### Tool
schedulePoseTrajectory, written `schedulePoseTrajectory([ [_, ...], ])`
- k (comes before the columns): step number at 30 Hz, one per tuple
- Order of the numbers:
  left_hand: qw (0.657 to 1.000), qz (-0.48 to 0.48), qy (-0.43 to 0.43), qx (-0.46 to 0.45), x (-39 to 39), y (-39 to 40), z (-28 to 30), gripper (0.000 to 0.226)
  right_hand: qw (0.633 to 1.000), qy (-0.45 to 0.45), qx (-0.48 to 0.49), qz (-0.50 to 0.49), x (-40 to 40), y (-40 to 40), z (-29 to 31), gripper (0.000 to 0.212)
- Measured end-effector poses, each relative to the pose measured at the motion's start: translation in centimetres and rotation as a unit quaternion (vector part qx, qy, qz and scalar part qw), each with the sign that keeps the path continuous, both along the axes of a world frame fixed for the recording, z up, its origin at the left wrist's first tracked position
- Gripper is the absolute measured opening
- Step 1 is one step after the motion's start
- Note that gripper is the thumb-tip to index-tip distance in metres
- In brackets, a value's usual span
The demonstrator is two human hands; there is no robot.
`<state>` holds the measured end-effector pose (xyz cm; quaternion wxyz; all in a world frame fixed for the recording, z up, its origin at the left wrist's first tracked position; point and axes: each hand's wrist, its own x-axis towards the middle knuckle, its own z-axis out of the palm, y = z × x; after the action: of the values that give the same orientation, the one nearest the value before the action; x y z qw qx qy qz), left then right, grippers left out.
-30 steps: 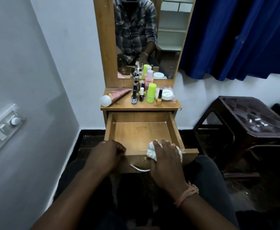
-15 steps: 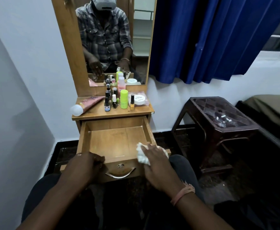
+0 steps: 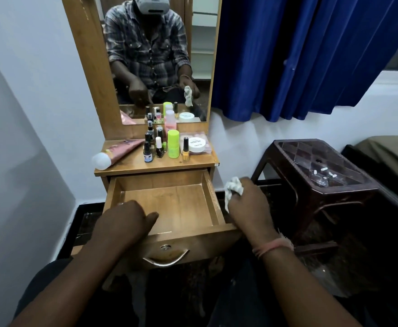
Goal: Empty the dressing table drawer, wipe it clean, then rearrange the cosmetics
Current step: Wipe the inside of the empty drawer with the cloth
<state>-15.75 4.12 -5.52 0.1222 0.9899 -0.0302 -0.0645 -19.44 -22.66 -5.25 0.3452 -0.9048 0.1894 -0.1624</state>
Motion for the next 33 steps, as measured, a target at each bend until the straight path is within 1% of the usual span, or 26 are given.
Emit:
schedulePoseTrajectory([
  [1, 0.999, 0.006, 0.018, -0.034, 0.9, -0.5, 0.1, 0.058, 0.998, -0.007, 0.061, 0.030, 0.7, 0.1, 0.6, 0.016],
  [2, 0.997, 0.011, 0.025, -0.069, 1.7, -1.2, -0.1, 0.056, 0.992, 0.011, 0.111, 0.063, 1.3, 0.3, 0.9, 0.018],
  [3, 0.995, 0.018, 0.024, -0.098, 2.4, -1.7, -0.6, 0.055, 0.985, 0.046, 0.132, 0.103, 1.7, 0.4, 1.0, 0.024],
  [4, 0.993, 0.022, 0.019, -0.118, 2.9, -2.1, -1.4, 0.054, 0.977, 0.105, 0.120, 0.141, 2.3, 0.4, 0.7, 0.032],
  [5, 0.991, 0.027, 0.017, -0.128, 3.2, -2.3, -2.4, 0.054, 0.964, 0.190, 0.075, 0.168, 2.6, 0.5, 0.5, 0.043],
  [7, 0.991, 0.042, 0.037, -0.124, 3.1, -2.5, -4.3, 0.051, 0.918, 0.340, -0.015, 0.201, 3.1, 0.4, -0.3, 0.062],
  [8, 0.991, 0.049, 0.054, -0.113, 3.0, -2.7, -5.0, 0.050, 0.901, 0.382, -0.028, 0.204, 3.4, 0.3, -0.6, 0.068],
  [9, 0.992, 0.052, 0.060, -0.101, 2.8, -2.7, -5.3, 0.050, 0.895, 0.398, -0.037, 0.197, 3.5, 0.3, -0.9, 0.071],
  [12, 0.994, 0.039, 0.048, -0.088, 3.0, -3.0, -5.7, 0.044, 0.893, 0.404, -0.104, 0.169, 4.0, 1.4, -2.0, 0.081],
  [14, 0.993, 0.037, 0.085, -0.078, 3.2, -2.9, -5.9, 0.042, 0.893, 0.400, -0.119, 0.166, 4.6, 2.4, -2.6, 0.084],
  [16, 0.991, 0.033, 0.110, -0.065, 3.3, -2.9, -6.2, 0.043, 0.911, 0.367, -0.097, 0.158, 5.8, 2.8, -3.1, 0.085],
  [18, 0.992, 0.022, 0.109, -0.067, 3.4, -2.8, -6.2, 0.045, 0.944, 0.300, -0.031, 0.131, 7.9, 2.9, -3.3, 0.083],
  [21, 0.993, 0.021, 0.094, -0.066, 3.0, -2.8, -5.8, 0.043, 0.974, 0.196, 0.061, 0.094, 11.1, 3.2, -3.4, 0.070],
  [22, 0.994, 0.023, 0.087, -0.065, 3.0, -2.7, -5.7, 0.042, 0.980, 0.165, 0.071, 0.084, 12.0, 3.4, -3.7, 0.063],
  [24, 0.994, 0.028, 0.075, -0.072, 2.9, -2.6, -5.7, 0.042, 0.988, 0.129, 0.051, 0.070, 12.4, 3.6, -3.7, 0.052],
  [26, 0.994, 0.030, 0.067, -0.077, 2.8, -2.4, -5.7, 0.041, 0.989, 0.121, 0.015, 0.079, 11.7, 3.4, -3.6, 0.052],
  [28, 0.994, 0.031, 0.068, -0.081, 3.0, -2.4, -6.2, 0.042, 0.984, 0.143, -0.031, 0.100, 10.9, 2.7, -3.5, 0.054],
  [29, 0.994, 0.031, 0.072, -0.081, 3.1, -2.4, -6.4, 0.042, 0.979, 0.165, -0.050, 0.105, 10.5, 2.4, -3.4, 0.049],
  [31, 0.993, 0.030, 0.085, -0.077, 3.2, -2.5, -6.5, 0.041, 0.974, 0.191, -0.071, 0.103, 10.0, 2.1, -3.5, 0.023],
  [32, 0.993, 0.029, 0.087, -0.079, 3.3, -2.5, -6.5, 0.040, 0.975, 0.186, -0.069, 0.098, 9.9, 2.2, -3.9, 0.016],
  [33, 0.993, 0.026, 0.084, -0.081, 3.3, -2.5, -6.6, 0.040, 0.978, 0.176, -0.063, 0.090, 10.1, 2.2, -4.3, 0.015],
])
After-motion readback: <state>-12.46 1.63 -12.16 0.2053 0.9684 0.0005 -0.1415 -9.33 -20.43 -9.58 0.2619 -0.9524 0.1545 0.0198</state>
